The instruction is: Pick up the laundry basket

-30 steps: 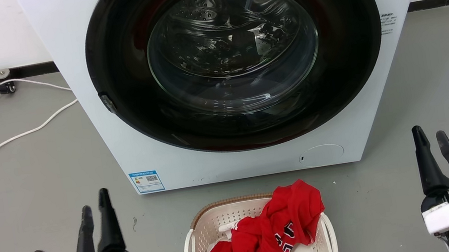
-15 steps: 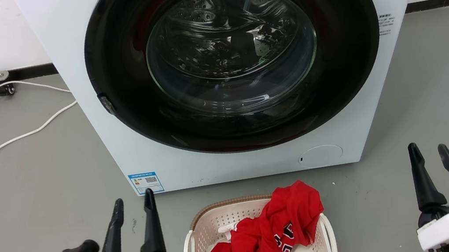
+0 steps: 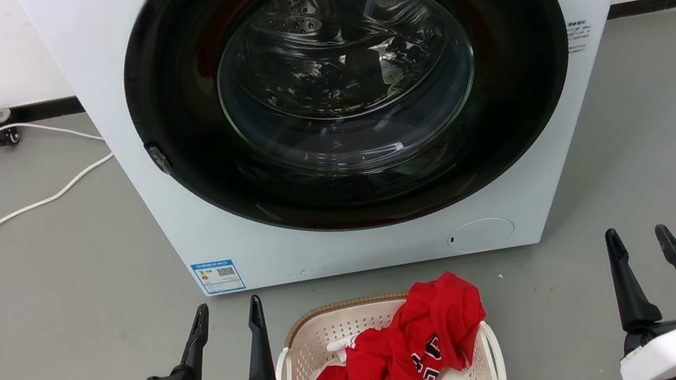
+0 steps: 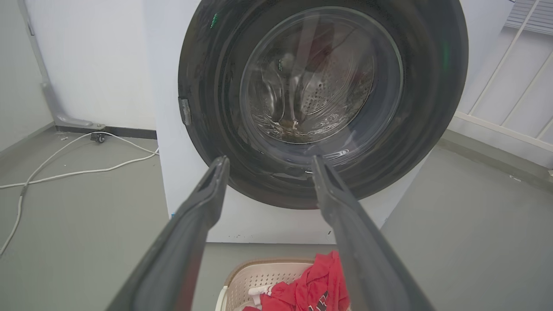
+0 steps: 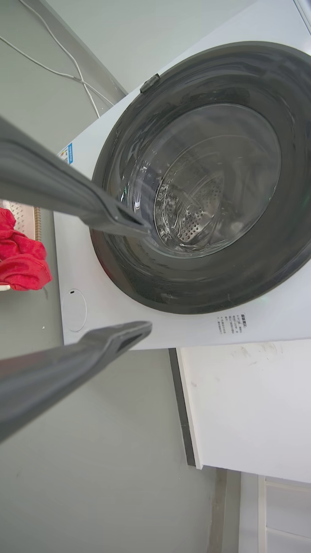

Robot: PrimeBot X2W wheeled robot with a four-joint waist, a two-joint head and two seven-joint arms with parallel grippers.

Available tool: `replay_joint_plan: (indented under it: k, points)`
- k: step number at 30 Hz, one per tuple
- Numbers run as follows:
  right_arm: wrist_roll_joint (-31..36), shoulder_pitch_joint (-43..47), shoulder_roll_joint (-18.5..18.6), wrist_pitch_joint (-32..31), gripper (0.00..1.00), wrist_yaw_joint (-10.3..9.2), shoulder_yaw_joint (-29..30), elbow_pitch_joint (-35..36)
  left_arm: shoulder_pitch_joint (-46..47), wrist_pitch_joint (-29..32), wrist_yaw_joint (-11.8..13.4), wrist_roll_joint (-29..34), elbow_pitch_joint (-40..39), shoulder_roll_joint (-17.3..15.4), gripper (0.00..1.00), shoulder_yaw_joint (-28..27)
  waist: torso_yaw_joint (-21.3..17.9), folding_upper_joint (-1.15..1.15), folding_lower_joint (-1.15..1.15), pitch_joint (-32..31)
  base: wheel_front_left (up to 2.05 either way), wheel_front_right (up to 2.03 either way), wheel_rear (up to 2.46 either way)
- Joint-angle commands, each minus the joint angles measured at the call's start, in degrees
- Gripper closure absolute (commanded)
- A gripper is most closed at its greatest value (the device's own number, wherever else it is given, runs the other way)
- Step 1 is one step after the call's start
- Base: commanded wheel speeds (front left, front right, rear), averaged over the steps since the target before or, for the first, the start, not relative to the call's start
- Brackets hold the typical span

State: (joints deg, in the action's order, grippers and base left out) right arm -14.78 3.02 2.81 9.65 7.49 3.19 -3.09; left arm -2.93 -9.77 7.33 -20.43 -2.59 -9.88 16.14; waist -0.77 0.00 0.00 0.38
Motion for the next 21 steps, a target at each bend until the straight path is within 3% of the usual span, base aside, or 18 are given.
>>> replay_joint_plan:
  k: [1, 9, 21]
  points:
    - [1.81, 0.5, 0.14, 0.64, 0.0, 0.0, -0.27, 0.83, 0.82, -0.56, 1.08, 1.7, -0.83, -0.71, 0.0, 0.91, -0.04, 0.0, 0.0, 0.02, 0.0, 0.0, 0.0]
    - [6.63, 1.09, 0.14, 1.72, 0.0, 0.0, -1.05, 1.69, 0.84, -1.63, 3.5, 4.98, -0.82, -2.11, 0.0, 4.18, -0.2, 0.0, 0.0, 0.13, 0.0, 0.0, 0.0]
    - [12.02, 1.87, 0.13, 3.1, 0.0, -0.01, -1.33, 2.26, -0.37, -2.91, 3.81, 7.57, 0.26, -1.54, 0.0, 5.26, -0.03, 0.0, 0.0, 0.16, 0.0, 0.0, 0.0]
